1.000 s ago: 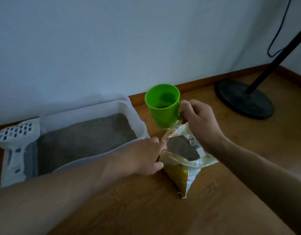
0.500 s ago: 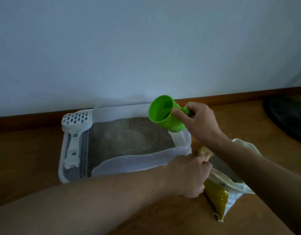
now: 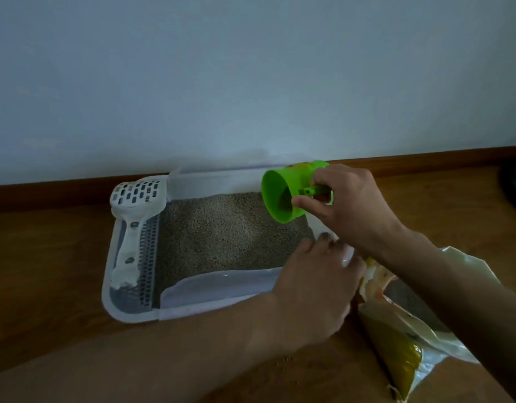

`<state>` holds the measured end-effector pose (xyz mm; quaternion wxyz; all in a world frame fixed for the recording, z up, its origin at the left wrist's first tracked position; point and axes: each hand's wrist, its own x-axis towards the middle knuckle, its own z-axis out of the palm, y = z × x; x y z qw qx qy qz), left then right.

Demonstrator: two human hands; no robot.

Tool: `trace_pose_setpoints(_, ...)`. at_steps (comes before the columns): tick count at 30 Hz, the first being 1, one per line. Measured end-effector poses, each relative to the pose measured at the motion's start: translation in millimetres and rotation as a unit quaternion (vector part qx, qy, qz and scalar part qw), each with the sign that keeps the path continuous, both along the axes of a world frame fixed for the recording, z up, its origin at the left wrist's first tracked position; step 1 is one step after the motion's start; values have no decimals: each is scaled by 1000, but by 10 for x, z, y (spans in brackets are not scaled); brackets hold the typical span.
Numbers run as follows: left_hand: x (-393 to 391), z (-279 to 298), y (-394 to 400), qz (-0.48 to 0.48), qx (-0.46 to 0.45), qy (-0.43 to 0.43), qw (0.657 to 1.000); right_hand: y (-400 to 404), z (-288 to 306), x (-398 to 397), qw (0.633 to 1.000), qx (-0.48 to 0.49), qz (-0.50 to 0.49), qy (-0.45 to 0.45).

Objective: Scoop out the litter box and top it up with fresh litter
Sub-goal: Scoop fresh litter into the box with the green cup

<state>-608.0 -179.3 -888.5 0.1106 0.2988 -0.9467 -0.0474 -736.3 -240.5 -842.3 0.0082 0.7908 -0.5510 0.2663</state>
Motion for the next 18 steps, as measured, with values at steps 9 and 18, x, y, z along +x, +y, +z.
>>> trace_pose_setpoints(9, 527, -31, -158, 41, 47, 32, 998, -122, 158, -154, 999, 37, -21, 21)
trace_pose_setpoints(18, 1246, -85, -258, 81, 97, 83, 988, -74, -71, -15, 995, 21, 36, 86)
